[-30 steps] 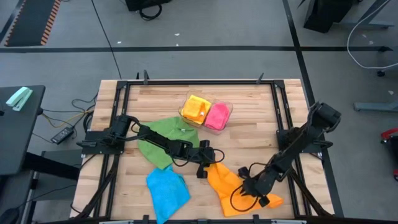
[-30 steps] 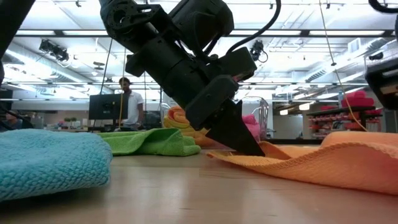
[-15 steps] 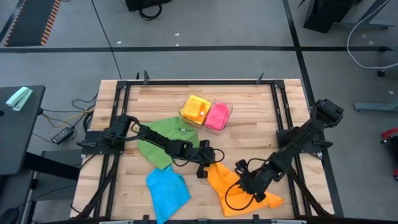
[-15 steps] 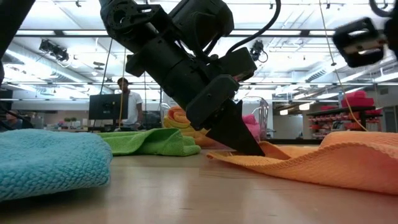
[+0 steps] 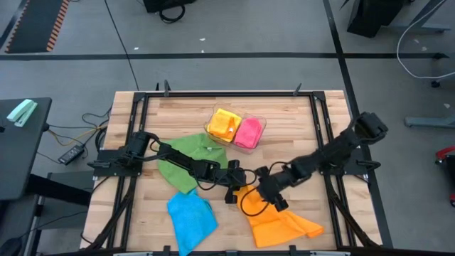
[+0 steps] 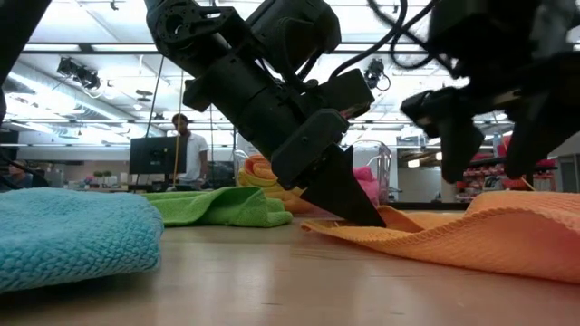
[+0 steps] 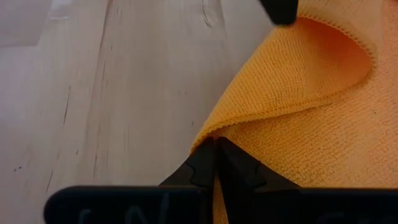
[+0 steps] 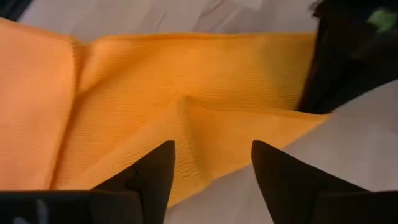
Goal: Fold microfiber towels
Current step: Fold the orange microfiber cloth
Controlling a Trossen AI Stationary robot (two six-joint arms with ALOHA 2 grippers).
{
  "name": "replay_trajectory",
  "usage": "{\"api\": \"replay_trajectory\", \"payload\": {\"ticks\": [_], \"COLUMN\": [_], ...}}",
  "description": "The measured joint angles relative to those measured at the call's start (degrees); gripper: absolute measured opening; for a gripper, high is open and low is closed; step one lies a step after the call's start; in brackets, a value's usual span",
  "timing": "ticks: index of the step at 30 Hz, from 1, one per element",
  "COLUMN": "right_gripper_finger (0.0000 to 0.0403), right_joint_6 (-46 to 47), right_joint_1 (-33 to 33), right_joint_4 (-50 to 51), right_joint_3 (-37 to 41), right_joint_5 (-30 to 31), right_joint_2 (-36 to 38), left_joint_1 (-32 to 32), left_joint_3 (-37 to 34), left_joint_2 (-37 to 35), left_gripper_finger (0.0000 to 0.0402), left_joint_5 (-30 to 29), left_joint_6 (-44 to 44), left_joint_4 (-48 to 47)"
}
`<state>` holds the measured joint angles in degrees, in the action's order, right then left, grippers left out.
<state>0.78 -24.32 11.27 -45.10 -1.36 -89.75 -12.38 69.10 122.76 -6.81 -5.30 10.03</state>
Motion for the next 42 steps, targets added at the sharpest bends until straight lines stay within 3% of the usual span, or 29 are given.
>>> {"api": "replay_trajectory", "payload": {"ticks": [4,11,23,28,42], "right_gripper_finger": [0.0218,0.0185,0.0069,0.0056,0.0061], "right_joint_6": [-1.1,-2.3,2.5,5.1,10.4], "right_joint_1": [2.4,2.4,2.4,1.2,-2.8], "right_joint_4": [-1.2,-1.0,4.2,8.1,10.7], "right_joint_3": [0.0,0.1,0.1,0.1,0.1], "right_joint_5": [-7.3,-12.2,-27.6,-30.2,-30.3], "right_joint_2": [-2.4,-5.6,-4.7,-4.5,-4.5], "left_joint_1": [0.0,0.0,0.0,0.0,0.0], "left_joint_3": [0.0,0.0,0.0,0.0,0.0], "left_joint_2": [0.0,0.0,0.0,0.0,0.0], "left_gripper_finger": [0.0026,0.0035,0.0030,0.0035,0.0034], "left_joint_5": [0.0,0.0,0.0,0.0,0.0], "left_joint_6": [0.0,0.0,0.0,0.0,0.0], "left_joint_4": [0.0,0.0,0.0,-0.1,-0.2]}}
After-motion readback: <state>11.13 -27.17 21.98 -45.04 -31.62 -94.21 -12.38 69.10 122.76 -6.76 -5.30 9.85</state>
